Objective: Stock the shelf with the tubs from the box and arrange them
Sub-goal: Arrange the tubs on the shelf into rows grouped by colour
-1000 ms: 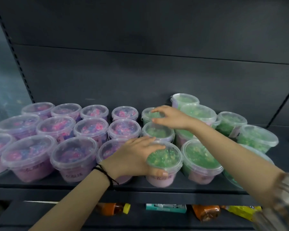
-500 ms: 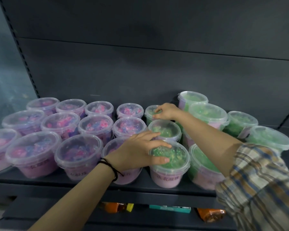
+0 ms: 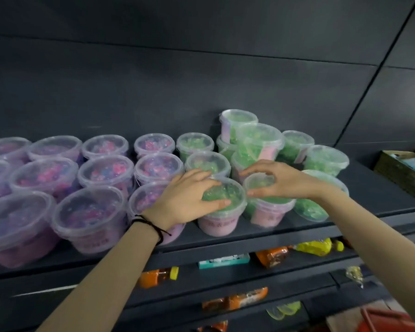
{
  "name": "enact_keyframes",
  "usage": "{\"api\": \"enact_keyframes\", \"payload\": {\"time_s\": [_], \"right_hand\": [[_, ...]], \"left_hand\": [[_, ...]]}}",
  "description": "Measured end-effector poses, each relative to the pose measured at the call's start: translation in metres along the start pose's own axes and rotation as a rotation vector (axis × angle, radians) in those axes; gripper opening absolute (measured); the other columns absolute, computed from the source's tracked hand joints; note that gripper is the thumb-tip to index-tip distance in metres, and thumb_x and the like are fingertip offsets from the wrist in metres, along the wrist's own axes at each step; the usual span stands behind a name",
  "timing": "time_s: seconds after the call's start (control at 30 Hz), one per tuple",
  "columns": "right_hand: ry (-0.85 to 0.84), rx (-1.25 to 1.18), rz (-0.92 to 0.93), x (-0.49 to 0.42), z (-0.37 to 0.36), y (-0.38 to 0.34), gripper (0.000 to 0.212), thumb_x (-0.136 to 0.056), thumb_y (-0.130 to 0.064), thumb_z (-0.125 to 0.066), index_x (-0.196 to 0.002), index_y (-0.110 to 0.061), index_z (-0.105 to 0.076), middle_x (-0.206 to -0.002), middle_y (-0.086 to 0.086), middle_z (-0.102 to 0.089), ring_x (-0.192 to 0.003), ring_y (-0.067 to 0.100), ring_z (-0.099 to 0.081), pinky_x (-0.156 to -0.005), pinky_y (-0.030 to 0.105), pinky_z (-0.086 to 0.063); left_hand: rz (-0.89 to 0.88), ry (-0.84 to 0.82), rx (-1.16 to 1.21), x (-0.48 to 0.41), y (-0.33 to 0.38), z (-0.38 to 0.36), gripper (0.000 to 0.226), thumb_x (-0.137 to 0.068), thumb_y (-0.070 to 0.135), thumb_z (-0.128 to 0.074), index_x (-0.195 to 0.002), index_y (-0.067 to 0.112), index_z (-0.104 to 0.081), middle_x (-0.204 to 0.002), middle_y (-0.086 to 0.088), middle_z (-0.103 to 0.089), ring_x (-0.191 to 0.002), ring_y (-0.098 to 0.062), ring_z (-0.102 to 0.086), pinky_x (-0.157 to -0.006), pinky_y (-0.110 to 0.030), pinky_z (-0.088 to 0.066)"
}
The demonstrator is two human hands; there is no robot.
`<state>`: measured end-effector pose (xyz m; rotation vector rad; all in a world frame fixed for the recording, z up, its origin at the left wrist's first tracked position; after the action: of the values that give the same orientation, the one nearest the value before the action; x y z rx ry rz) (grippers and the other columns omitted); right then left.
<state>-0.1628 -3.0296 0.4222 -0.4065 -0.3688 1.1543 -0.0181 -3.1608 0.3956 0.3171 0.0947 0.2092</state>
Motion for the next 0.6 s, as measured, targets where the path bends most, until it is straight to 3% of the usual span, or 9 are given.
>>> {"api": "enact_keyframes", "payload": {"time_s": [0.1,0.17,0.23,0.33,0.4,0.5,0.6], "right_hand": [[-0.110,0.112,-0.033,0.007,-0.011,0.015,0.070,-0.074,-0.057,-0.072,-0.137,-0.047,-0.042,-0.149,-0.016,-0.029,-0.139,0.005,-0.019,-0.117,0.031,-0.018],[-0.092,0.152,-0.037,0.005,-0.013,0.018,0.070,-0.074,-0.056,-0.072,-0.136,-0.050,-0.041,-0.153,-0.014,-0.021,-0.142,0.010,-0.012,-0.118,0.037,-0.013],[-0.054,0.220,0.009,0.000,-0.013,0.017,0.064,-0.074,-0.059,-0.071,-0.132,-0.054,-0.043,-0.150,-0.016,-0.027,-0.140,0.015,-0.013,-0.116,0.043,-0.012],[-0.037,0.222,0.049,-0.001,-0.014,0.016,0.065,-0.068,-0.066,-0.066,-0.129,-0.055,-0.046,-0.141,-0.019,-0.037,-0.133,0.014,-0.018,-0.112,0.045,-0.017],[-0.061,0.207,0.080,0.001,-0.013,0.019,0.066,-0.066,-0.064,-0.065,-0.128,-0.054,-0.047,-0.137,-0.017,-0.038,-0.130,0.014,-0.021,-0.111,0.045,-0.021],[-0.104,0.216,0.132,0.004,-0.008,0.027,0.059,-0.077,-0.053,-0.070,-0.130,-0.053,-0.046,-0.138,-0.016,-0.037,-0.131,0.013,-0.022,-0.112,0.046,-0.021],[-0.112,0.236,0.151,0.008,-0.003,0.035,0.067,-0.076,-0.060,-0.067,-0.136,-0.054,-0.038,-0.144,-0.018,-0.033,-0.135,0.011,-0.019,-0.114,0.050,-0.020]], "left_hand": [[-0.014,-0.026,-0.019,-0.001,0.017,-0.004,0.087,-0.073,0.080,-0.044,-0.146,0.038,-0.023,-0.157,0.009,-0.016,-0.144,-0.013,-0.013,-0.116,-0.041,-0.016],[-0.005,-0.031,-0.040,-0.006,0.027,-0.008,0.092,-0.070,0.083,-0.045,-0.147,0.041,-0.017,-0.158,0.009,-0.013,-0.144,-0.016,-0.012,-0.115,-0.044,-0.017],[0.016,-0.006,-0.063,-0.012,0.034,-0.011,0.091,-0.069,0.081,-0.050,-0.145,0.044,-0.017,-0.157,0.008,-0.015,-0.143,-0.019,-0.014,-0.114,-0.046,-0.021],[0.056,0.059,-0.034,-0.018,0.036,-0.008,0.080,-0.069,0.071,-0.061,-0.139,0.047,-0.031,-0.148,0.011,-0.030,-0.137,-0.020,-0.024,-0.109,-0.041,-0.028],[0.088,0.074,0.017,-0.019,0.035,-0.007,0.075,-0.064,0.069,-0.059,-0.133,0.048,-0.040,-0.140,0.015,-0.037,-0.132,-0.016,-0.027,-0.108,-0.042,-0.029],[0.125,0.126,0.061,-0.016,0.034,-0.008,0.073,-0.057,0.070,-0.053,-0.127,0.050,-0.046,-0.132,0.021,-0.040,-0.127,-0.008,-0.027,-0.109,-0.041,-0.028],[0.053,0.235,-0.022,-0.010,0.036,-0.011,0.068,-0.061,0.071,-0.054,-0.124,0.047,-0.051,-0.128,0.020,-0.045,-0.124,-0.008,-0.034,-0.104,-0.042,-0.034]]}}
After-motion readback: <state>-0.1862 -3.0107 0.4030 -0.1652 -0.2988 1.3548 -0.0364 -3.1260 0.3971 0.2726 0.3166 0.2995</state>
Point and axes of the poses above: each hand's wrist, its own x-axis away from the middle knuckle, its own z-axis out of the back of the hand, y = z × x, the point moved 6 cm from there along -x, towards the middle knuckle
